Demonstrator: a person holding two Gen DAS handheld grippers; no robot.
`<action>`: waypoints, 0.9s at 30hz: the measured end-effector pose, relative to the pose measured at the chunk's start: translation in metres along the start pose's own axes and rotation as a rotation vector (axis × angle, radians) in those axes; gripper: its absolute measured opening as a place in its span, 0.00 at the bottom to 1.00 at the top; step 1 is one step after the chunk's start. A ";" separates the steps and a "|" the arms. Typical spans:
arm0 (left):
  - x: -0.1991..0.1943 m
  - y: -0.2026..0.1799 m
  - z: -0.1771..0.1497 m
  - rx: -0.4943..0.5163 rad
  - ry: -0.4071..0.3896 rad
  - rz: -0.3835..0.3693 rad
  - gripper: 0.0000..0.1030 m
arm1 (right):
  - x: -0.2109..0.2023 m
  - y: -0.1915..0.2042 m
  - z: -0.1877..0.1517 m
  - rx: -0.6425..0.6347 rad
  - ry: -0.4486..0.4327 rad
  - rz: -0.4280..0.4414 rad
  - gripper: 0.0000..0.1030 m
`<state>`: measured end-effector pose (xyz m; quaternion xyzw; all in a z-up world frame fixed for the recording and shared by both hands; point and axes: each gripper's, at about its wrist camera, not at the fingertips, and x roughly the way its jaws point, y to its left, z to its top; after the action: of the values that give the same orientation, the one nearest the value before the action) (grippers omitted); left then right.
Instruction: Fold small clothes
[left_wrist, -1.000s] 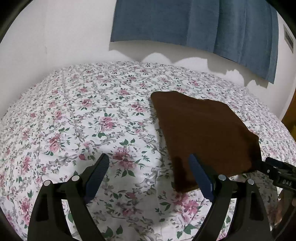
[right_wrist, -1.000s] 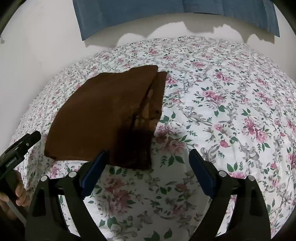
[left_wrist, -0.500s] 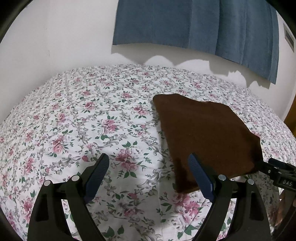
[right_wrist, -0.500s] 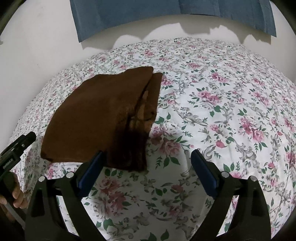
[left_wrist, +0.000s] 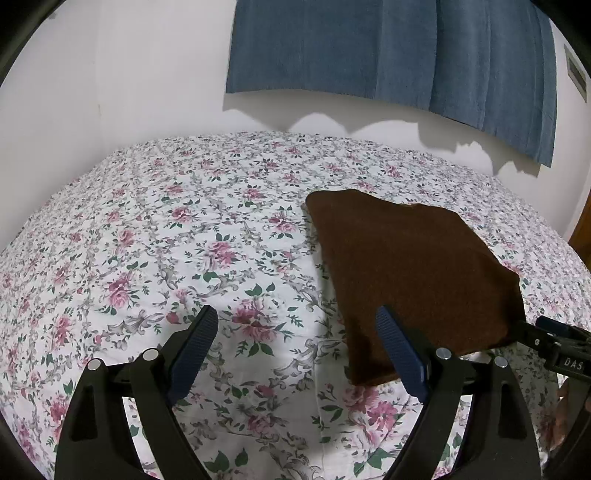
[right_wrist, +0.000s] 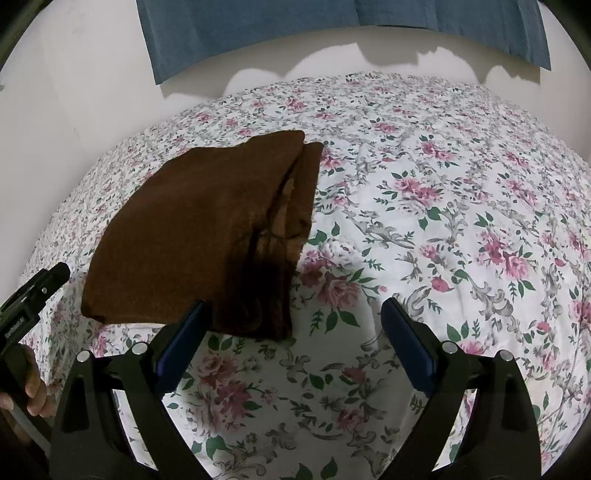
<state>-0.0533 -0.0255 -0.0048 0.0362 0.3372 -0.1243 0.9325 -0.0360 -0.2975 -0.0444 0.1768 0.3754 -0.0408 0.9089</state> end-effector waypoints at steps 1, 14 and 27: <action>0.000 0.000 0.000 0.000 0.000 0.000 0.84 | 0.000 0.000 0.000 -0.001 0.000 0.001 0.91; -0.002 0.002 0.001 0.002 -0.010 0.012 0.84 | 0.001 0.000 0.000 0.000 0.001 0.001 0.91; -0.003 0.002 0.003 0.006 -0.019 0.037 0.84 | 0.002 0.001 -0.001 0.001 0.004 0.000 0.91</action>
<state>-0.0533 -0.0237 -0.0005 0.0441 0.3274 -0.1086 0.9376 -0.0355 -0.2963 -0.0460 0.1774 0.3771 -0.0407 0.9081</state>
